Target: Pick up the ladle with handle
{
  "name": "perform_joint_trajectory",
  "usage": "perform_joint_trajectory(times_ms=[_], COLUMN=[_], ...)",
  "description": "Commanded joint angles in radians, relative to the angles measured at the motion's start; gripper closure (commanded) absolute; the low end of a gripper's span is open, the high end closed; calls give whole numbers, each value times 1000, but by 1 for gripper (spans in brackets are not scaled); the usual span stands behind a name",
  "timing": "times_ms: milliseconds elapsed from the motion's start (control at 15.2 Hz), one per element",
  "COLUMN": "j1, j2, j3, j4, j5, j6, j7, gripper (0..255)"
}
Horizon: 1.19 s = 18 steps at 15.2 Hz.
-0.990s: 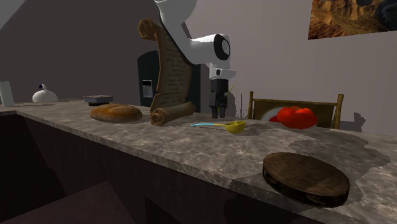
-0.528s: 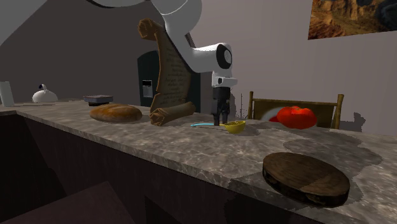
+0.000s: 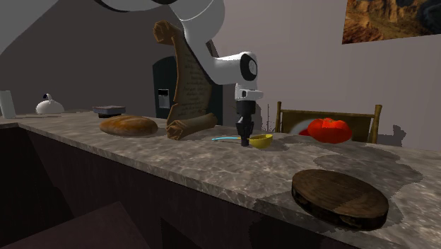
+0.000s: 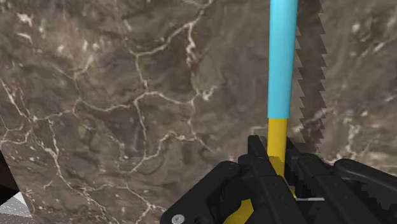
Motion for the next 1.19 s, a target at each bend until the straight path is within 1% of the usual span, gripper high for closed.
perform_joint_trajectory(times_ms=[0,264,1122], j1=[0,-1,-1], j2=[1,0,-65], j3=[0,0,9], j4=[-1,-1,71], j5=[0,0,17], j6=[0,-1,-136], j7=[0,-1,-21], gripper=[255,255,255])
